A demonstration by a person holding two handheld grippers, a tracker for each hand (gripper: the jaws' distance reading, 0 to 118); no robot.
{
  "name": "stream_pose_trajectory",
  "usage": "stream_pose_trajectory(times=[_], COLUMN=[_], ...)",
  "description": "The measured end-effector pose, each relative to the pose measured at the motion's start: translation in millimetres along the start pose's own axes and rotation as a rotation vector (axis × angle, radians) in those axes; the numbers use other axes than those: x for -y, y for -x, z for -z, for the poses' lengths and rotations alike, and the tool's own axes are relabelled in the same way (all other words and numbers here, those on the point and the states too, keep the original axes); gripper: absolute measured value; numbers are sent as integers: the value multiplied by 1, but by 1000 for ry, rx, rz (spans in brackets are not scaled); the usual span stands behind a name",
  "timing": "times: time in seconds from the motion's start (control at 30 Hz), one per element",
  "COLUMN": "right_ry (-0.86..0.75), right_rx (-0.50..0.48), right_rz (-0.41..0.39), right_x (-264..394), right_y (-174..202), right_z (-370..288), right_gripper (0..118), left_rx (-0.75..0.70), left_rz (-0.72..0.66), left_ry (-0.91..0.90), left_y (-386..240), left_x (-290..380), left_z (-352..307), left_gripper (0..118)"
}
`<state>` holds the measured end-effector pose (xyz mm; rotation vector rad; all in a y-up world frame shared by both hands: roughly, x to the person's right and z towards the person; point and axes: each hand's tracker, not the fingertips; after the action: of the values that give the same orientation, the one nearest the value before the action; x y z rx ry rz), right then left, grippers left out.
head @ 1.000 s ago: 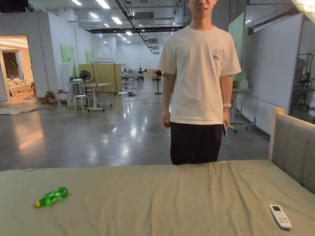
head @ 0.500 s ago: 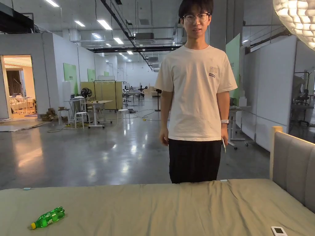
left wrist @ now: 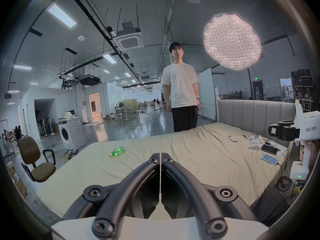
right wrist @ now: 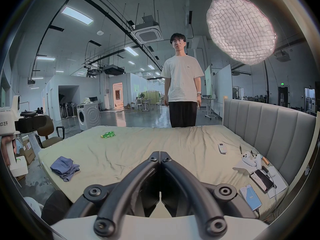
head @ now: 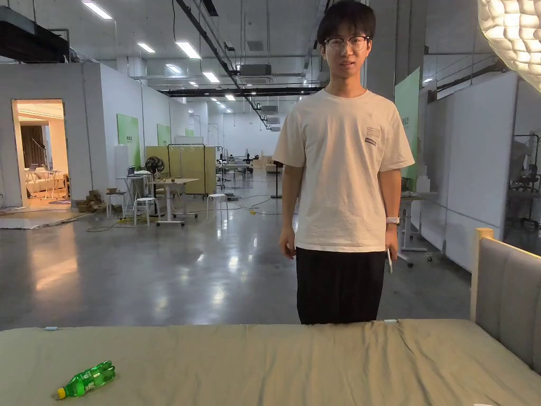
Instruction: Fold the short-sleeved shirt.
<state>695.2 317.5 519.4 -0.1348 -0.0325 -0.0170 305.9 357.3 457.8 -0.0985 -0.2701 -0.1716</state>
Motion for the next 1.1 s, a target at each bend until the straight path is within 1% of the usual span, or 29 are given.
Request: stream_pose_trajectory(times=[0.13,0.37,0.4,0.43,0.47,0.5,0.53,0.57,0.6,0.63,0.67,0.7,0.73,0.9,1.1], right_ry=[-10,-11,-13,-17,-21,-22,-26,-37,-40,-44,-112,-75,-60,-68,-57], right_rx=[-11,-5,-6,-5,-3,2,10,10,6,1,37,0,-3,16,15], right_rz=[27,7,5,2,1,0,-3,-7,-12,-12,-43,-30,-17,-46,-37], right_x=[-2,-3,-4,-4,-5,-5,-5,-5,-6,-7,-9,-8,-7,-4,-3], right_y=[-1,0,1,1,2,3,3,4,4,5,5,7,6,7,5], right_z=[-1,-1,-1,-2,-2,-1,-1,-1,-1,-1,-6,-5,-5,-2,0], right_gripper=[0,0,3,15,38,70,90,107,118,118,118,118,118,118,118], left_rx=[5,-1,-7,-6,-3,2,3,2,-2,-7,-12,-18,-28,-34,-29], left_rz=[-12,-12,-16,-23,-30,-38,-44,-47,-44,-39,-38,-38,-38,-41,-37], left_ry=[5,-4,-10,-14,-16,-20,-17,-14,-20,-37,-53,-49,-54,-70,-68], left_y=[0,0,0,1,2,3,3,2,1,1,2,2,2,0,-1], left_x=[0,-1,-1,-1,-2,-2,-2,-2,-2,-1,0,-1,-1,-3,-4], left_z=[1,2,2,2,1,1,2,2,2,-1,-3,-5,-6,-3,0], left_gripper=[1,1,3,12,25,54,80,102,118,118,118,118,118,118,118])
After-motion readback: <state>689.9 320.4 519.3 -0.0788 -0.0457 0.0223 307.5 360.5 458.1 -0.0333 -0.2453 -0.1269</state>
